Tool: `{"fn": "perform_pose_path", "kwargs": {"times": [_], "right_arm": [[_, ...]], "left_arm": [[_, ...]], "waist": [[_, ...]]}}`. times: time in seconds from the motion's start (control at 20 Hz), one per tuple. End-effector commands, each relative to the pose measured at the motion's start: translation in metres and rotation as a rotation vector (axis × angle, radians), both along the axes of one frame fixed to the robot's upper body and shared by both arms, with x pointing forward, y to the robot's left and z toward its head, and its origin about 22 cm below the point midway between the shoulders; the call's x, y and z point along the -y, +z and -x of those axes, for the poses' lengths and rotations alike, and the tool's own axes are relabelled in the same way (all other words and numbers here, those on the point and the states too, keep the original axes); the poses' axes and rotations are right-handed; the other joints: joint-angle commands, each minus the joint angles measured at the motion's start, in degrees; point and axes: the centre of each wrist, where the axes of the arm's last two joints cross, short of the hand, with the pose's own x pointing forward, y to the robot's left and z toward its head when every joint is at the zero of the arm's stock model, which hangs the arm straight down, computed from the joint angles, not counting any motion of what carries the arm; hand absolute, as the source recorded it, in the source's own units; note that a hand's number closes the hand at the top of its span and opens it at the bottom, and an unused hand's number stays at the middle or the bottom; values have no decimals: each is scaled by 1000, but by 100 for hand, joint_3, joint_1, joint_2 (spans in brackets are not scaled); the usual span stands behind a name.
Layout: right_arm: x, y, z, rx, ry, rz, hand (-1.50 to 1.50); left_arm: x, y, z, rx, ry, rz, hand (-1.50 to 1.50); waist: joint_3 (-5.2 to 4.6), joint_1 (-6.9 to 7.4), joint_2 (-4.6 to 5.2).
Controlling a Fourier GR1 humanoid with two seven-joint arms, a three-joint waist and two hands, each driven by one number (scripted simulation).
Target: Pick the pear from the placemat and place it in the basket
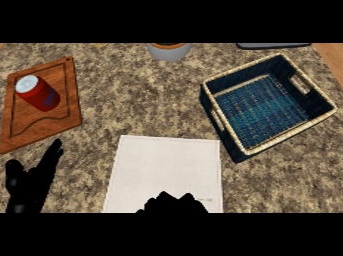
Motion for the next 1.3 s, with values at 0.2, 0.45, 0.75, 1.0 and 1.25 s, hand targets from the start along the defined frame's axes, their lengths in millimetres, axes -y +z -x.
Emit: {"fn": "perform_pose_path", "kwargs": {"times": [0.2, 0.45, 0.75, 1.0, 1.25], "right_arm": [[58, 83, 29, 125, -173, -449, 150], [79, 110, 16, 201, -320, -439, 150], [84, 138, -6, 240, -410, -479, 150], [98, 161, -39, 244, -464, -452, 150], [122, 180, -69, 218, -515, -418, 150]], "left_arm": [[3, -30, 22, -145, 20, 41, 0], [4, -23, 17, -127, 10, 35, 0], [8, -21, 4, -123, 12, 27, 0], [9, -20, 4, -133, 0, 22, 0], [7, -25, 15, -136, -18, 28, 0]], "waist": [[-106, 63, 65], [-115, 144, 74], [-121, 122, 76], [-110, 192, 99], [-109, 274, 99]]}}
